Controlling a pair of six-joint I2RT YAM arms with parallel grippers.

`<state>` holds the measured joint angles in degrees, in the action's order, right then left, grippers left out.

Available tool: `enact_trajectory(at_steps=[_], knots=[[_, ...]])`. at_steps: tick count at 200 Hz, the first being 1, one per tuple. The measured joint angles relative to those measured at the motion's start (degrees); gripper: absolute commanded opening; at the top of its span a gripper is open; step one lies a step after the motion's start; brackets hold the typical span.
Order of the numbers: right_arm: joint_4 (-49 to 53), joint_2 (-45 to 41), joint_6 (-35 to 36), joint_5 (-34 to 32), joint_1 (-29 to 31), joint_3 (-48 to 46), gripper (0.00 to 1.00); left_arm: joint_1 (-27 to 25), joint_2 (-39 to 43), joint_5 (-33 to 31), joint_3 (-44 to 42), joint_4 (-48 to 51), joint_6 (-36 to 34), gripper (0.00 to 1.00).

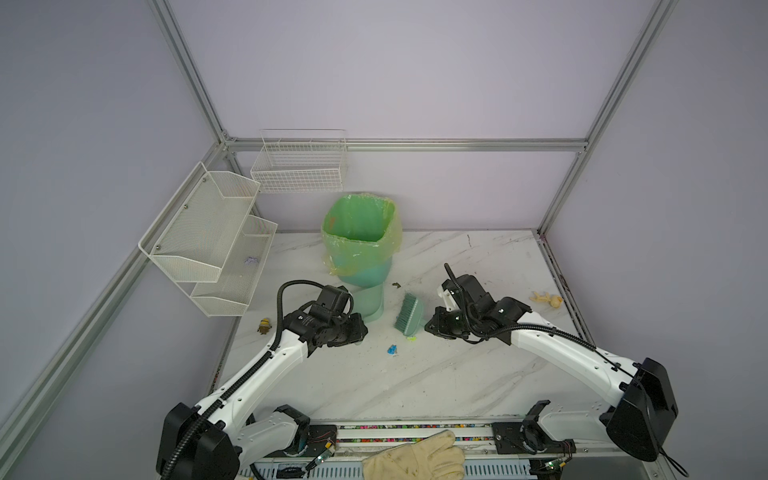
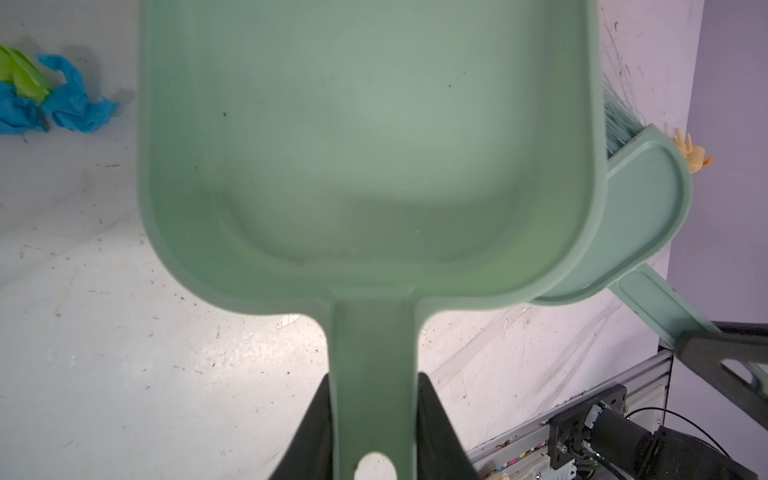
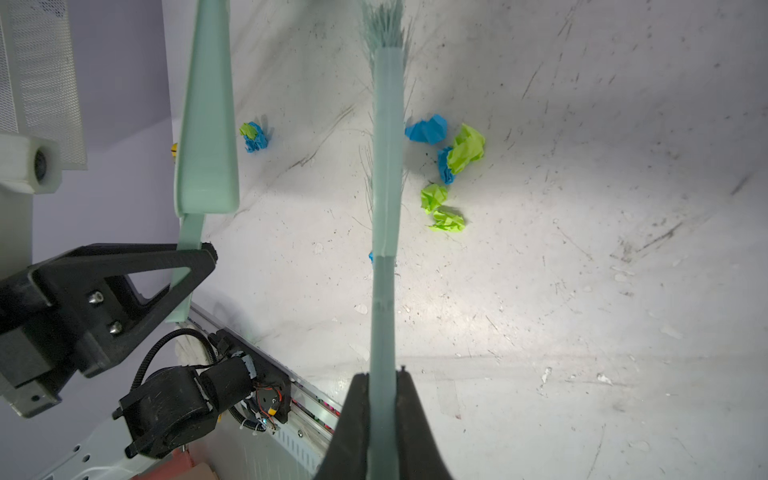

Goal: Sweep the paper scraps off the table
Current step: 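Set the dustpan beside the scraps while the right gripper positions the brush behind them, then sweep the scraps toward the dustpan with the brush in the right gripper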

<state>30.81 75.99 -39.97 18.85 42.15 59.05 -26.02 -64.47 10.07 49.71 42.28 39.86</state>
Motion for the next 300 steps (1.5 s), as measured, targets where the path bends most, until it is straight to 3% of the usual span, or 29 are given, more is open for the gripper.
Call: enact_trajectory(at_steps=[59, 127, 232, 300], knots=[[-3.08, 2.03, 1.11, 4.0, 3.8, -0.31, 0.0, 0.0, 1.31, -0.94, 0.0, 0.0, 0.28, 0.0], [-2.29, 2.73, 3.5, 5.55, 3.93, -1.81, 0.0, 0.0, 0.74, -0.85, 0.0, 0.07, 1.14, 0.0], [10.75, 4.66, 6.03, -6.38, 2.95, 6.51, 0.0, -6.99, 0.68, -1.4, -0.7, 0.15, 3.21, 0.0], [12.37, 8.33, 7.26, -8.52, 1.9, 17.55, 0.0, -10.12, 4.85, -2.82, -4.48, 1.31, 4.15, 0.0]])
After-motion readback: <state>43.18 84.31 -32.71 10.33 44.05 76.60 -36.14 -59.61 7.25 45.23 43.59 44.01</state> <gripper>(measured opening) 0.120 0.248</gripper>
